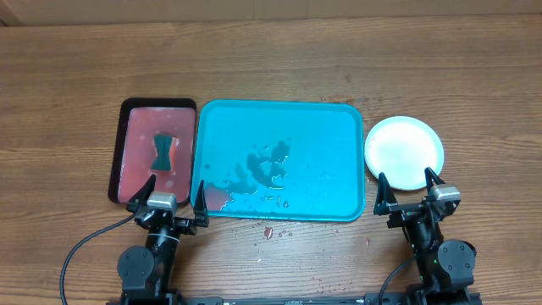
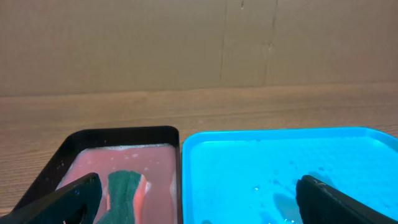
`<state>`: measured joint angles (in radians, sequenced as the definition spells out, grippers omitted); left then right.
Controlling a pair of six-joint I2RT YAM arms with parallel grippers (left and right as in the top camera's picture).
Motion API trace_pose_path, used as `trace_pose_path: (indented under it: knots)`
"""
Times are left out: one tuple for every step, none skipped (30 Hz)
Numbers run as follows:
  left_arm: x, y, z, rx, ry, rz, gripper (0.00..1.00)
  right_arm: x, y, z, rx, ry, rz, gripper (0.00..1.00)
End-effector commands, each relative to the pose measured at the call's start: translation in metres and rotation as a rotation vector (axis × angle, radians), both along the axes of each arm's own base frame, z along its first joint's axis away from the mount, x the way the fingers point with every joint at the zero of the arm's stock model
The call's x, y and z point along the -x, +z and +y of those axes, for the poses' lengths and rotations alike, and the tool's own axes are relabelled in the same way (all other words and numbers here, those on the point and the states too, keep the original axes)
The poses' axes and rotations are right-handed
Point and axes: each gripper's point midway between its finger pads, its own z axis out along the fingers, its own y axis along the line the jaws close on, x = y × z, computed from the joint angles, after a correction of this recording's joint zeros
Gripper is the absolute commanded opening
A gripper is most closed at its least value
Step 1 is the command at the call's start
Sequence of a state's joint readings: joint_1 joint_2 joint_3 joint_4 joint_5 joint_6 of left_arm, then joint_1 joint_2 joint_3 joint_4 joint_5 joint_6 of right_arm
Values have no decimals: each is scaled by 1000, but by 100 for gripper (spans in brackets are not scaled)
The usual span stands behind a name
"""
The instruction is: Clean dirty plates on tray and stack at the side
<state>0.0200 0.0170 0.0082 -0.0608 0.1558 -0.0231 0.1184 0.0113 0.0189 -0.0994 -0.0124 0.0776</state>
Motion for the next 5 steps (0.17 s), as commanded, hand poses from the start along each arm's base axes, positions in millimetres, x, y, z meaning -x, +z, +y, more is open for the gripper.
trace_pose_path:
  knots:
    - [0,-1,2,-17,8,-1,100,0,0,0,2,0,-8,100]
    - [0,-1,2,-17,8,-2,100,0,0,0,2,0,-8,100]
    - [0,-1,2,-17,8,-2,100,0,0,0,2,0,-8,100]
    - [0,-1,2,-17,8,-2,100,0,0,0,2,0,-8,100]
    - [0,-1,2,-17,8,-2,100,0,0,0,2,0,-8,100]
